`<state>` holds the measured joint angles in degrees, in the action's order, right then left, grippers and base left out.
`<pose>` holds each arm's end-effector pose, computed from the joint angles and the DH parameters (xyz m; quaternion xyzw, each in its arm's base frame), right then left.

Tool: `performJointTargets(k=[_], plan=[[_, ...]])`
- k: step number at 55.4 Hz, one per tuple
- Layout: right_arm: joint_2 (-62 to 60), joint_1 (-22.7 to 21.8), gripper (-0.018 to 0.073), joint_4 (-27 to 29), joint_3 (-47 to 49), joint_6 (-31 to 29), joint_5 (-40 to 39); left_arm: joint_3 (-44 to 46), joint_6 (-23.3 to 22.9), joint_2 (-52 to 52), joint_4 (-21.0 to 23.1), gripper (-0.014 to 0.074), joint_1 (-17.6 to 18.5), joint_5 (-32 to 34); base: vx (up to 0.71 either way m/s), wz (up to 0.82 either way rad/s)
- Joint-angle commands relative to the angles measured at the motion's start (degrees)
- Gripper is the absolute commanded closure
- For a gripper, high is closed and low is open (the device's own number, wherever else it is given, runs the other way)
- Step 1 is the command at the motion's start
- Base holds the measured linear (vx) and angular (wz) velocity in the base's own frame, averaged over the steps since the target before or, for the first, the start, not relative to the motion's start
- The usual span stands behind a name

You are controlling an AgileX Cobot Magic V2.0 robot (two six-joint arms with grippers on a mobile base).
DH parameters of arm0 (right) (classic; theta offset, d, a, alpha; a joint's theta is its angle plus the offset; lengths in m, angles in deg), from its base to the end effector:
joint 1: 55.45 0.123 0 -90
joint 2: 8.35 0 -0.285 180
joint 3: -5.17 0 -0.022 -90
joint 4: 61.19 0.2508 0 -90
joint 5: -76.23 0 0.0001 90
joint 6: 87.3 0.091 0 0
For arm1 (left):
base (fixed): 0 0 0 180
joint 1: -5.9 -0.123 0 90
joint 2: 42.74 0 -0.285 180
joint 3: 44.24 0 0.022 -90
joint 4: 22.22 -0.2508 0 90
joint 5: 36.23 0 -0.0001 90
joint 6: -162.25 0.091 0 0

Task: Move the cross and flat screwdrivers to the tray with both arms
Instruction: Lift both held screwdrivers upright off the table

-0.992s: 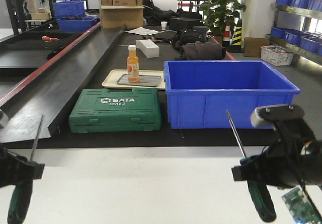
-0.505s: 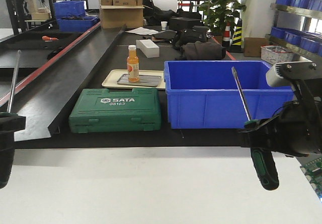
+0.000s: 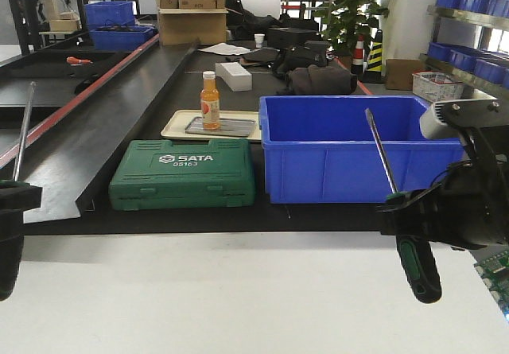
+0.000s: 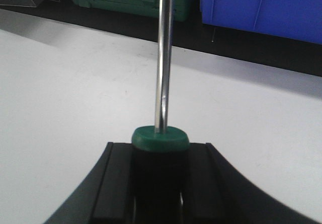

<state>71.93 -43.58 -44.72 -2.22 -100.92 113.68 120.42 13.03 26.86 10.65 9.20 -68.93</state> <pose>0.2667 0.0721 0.3859 -0.1345 0.8701 0.1227 0.4580 0.2265 -0.0398 0.3997 0.1214 0.8211 -0.1288 0.5427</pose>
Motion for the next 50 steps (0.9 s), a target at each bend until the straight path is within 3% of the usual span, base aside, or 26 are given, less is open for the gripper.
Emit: performJointTargets(k=[1,50], plan=[[-1.74,0.07,0.0567,0.85,2.16,-0.09,-4.71,1.98,-0.12,-1.06,1.90,0.0596,0.26,4.30,0.00,0.00],[-1.74,0.07,0.0567,0.85,2.16,-0.09,-4.72,1.98,-0.12,-1.06,1.90,0.0596,0.26,4.36,-0.08,0.01]])
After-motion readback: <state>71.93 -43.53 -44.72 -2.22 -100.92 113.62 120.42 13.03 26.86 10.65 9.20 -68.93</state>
